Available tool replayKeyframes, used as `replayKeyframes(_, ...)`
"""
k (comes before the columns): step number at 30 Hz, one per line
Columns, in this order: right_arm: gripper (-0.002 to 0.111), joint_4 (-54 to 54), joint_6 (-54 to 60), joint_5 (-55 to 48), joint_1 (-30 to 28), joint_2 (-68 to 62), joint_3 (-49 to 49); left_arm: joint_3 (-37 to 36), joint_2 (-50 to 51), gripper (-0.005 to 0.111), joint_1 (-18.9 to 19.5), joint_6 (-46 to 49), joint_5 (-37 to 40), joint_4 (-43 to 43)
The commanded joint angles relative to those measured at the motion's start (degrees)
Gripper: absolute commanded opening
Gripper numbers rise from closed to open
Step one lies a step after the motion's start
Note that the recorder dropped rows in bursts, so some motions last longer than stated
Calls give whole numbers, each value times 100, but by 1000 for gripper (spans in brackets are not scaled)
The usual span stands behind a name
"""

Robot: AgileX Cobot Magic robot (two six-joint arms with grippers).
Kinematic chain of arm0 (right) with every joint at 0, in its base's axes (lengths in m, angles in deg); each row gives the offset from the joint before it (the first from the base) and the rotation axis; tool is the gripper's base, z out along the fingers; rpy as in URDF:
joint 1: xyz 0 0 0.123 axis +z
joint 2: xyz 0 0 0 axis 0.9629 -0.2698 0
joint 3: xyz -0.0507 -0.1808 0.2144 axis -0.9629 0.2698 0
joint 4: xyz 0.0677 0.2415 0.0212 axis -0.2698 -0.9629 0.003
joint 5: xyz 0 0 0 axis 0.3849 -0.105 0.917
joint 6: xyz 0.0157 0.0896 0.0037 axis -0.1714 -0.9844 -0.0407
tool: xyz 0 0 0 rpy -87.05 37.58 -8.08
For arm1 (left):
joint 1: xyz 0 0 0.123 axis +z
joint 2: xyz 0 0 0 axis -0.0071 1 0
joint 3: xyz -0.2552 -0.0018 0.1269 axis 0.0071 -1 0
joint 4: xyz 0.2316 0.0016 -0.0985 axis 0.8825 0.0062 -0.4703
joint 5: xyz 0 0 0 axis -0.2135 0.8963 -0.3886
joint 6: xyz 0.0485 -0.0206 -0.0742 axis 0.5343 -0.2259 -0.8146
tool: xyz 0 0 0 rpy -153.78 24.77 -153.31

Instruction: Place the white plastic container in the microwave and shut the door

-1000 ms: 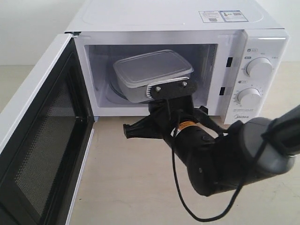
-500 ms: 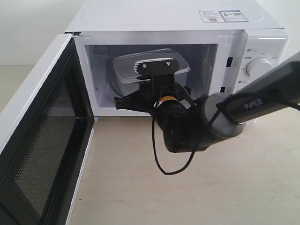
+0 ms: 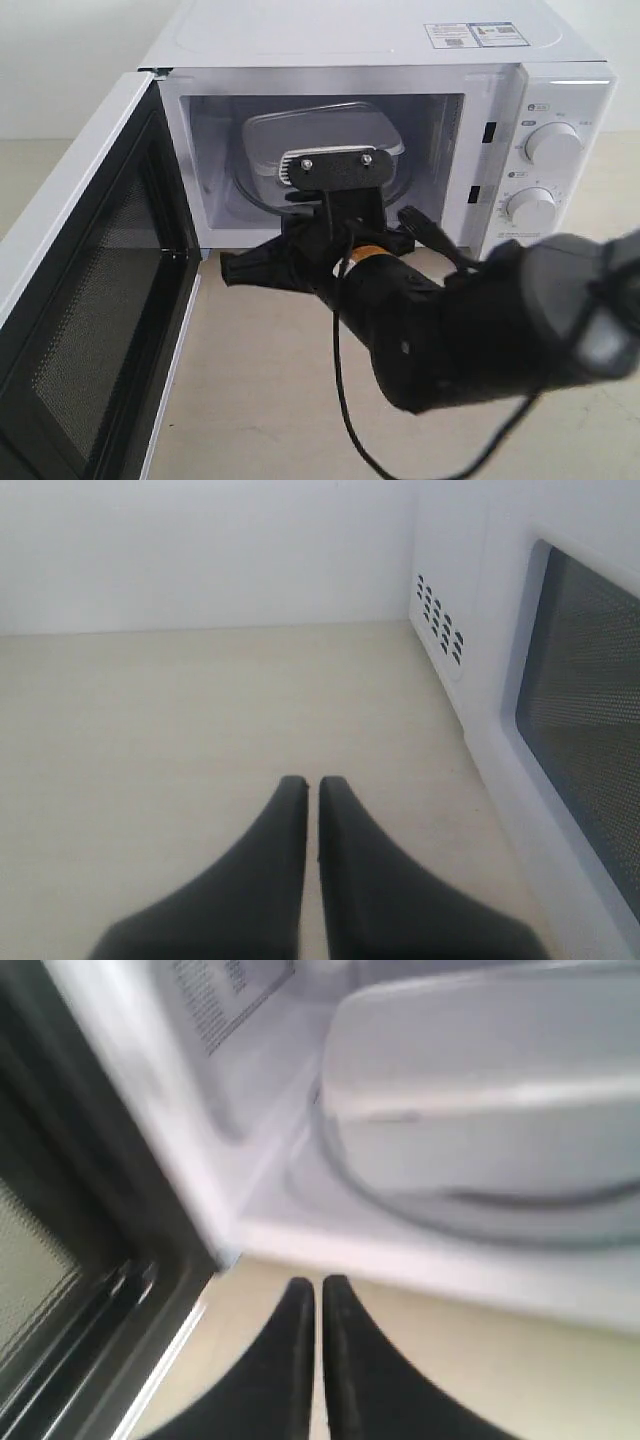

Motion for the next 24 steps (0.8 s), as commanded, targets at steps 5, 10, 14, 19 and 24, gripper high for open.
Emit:
replayKeyframes(5,0,-909,1649,-3932,487,1884,683,-20,-21,4,10,-24,14,16)
replayKeyframes(10,0,-909,1517,-5760,423,2581,683,-20,-21,4,10,-24,14,16)
replayKeyframes(14,0,-539,1215,-7287,-3,3049,683,-20,-21,4,10,-24,14,16)
replayKeyframes(19,0,191,967,-8282,-648,3633,683,-20,-21,4,10,-24,14,16)
replayKeyframes(24,0,1155,287,-8373,-839,4350,683,-20,-21,4,10,-24,14,16)
